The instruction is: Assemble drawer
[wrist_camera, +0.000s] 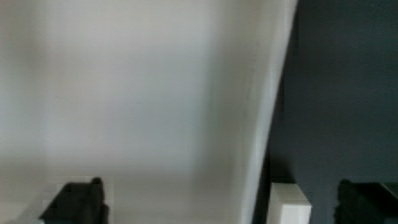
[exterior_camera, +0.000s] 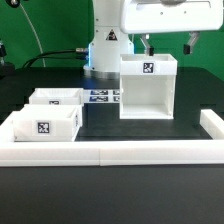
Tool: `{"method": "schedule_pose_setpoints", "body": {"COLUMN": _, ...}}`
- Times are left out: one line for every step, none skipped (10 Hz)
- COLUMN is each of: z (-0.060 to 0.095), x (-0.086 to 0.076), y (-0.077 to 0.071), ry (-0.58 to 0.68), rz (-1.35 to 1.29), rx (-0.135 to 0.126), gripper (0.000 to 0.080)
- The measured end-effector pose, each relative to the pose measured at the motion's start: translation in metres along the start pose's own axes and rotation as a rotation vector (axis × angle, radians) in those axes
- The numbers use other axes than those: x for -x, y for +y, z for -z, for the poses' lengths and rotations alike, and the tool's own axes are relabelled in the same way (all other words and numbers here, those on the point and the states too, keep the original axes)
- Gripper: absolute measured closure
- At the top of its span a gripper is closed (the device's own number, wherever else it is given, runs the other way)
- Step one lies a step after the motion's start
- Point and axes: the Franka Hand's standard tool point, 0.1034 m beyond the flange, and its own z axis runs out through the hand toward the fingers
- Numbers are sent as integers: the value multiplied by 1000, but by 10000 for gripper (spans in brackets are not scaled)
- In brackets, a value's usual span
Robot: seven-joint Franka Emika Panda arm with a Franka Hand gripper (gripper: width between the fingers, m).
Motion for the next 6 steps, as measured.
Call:
{"method": "schedule_pose_setpoints", "body": {"z": -5, "x": 3, "y": -2, "ry": -1, "rz": 4, "rx": -1, "gripper": 150}}
{"method": "schedule_pose_setpoints", "body": {"z": -10, "x": 6, "y": -5, "ry": -1, "rz": 6, "rx": -1, "gripper": 150}}
{"method": "schedule_pose_setpoints", "body": {"z": -18, "x": 11, "y": -6, "ry": -8, "rz": 12, "rx": 0, "gripper": 150}}
{"method": "schedule_pose_setpoints", "body": {"z": -23, "x": 15, "y": -6, "ry": -19, "rz": 4, "rx": 1, "gripper": 150}}
{"method": "schedule_pose_setpoints", "body": {"z": -25, "x": 17, "y": -7, "ry": -28, "rz": -38, "rx": 2, "gripper": 150}}
{"method": "schedule_pose_setpoints", "body": {"z": -25, "x": 18, "y": -6, "ry": -32, "rz": -74, "rx": 3, "gripper": 261}}
